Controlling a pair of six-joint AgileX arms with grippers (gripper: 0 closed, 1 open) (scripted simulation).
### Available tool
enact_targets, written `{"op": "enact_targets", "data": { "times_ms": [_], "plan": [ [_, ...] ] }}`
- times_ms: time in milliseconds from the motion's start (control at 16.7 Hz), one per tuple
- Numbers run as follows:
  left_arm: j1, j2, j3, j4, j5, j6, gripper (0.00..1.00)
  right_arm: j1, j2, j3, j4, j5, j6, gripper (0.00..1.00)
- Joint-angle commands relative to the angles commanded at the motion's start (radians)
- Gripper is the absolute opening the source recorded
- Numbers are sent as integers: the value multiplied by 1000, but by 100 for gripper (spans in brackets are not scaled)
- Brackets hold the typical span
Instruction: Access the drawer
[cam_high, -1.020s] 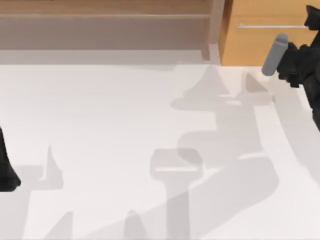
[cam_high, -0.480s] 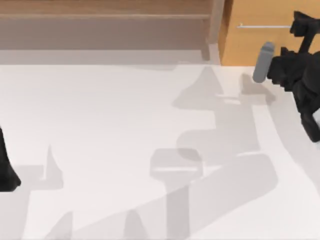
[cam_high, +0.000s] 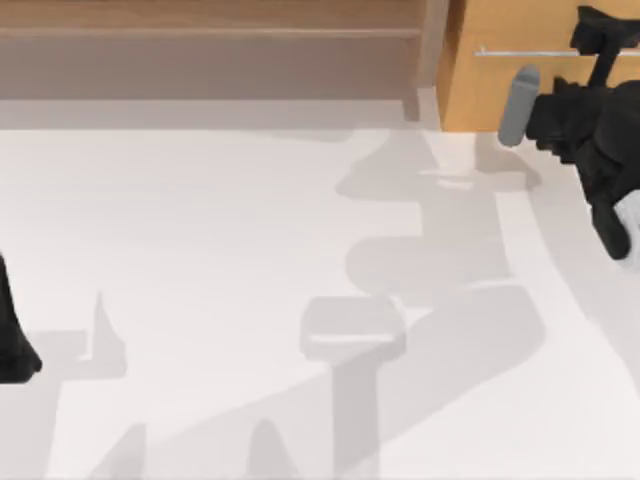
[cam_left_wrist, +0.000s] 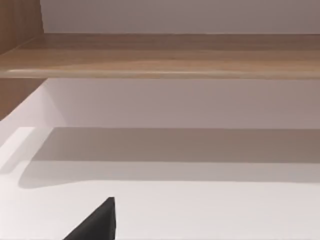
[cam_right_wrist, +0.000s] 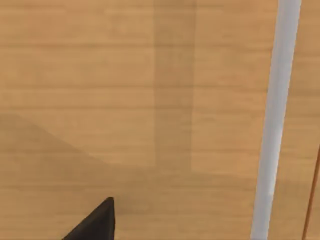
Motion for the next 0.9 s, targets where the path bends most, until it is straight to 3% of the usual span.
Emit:
{"op": "enact_targets", "data": {
  "times_ms": [120, 900],
  "plan": [
    [0, 0, 0, 0, 0, 0, 100, 0, 0, 0, 0, 0, 0, 100],
    [0, 0, 0, 0, 0, 0, 100, 0, 0, 0, 0, 0, 0, 2]
  ]
}}
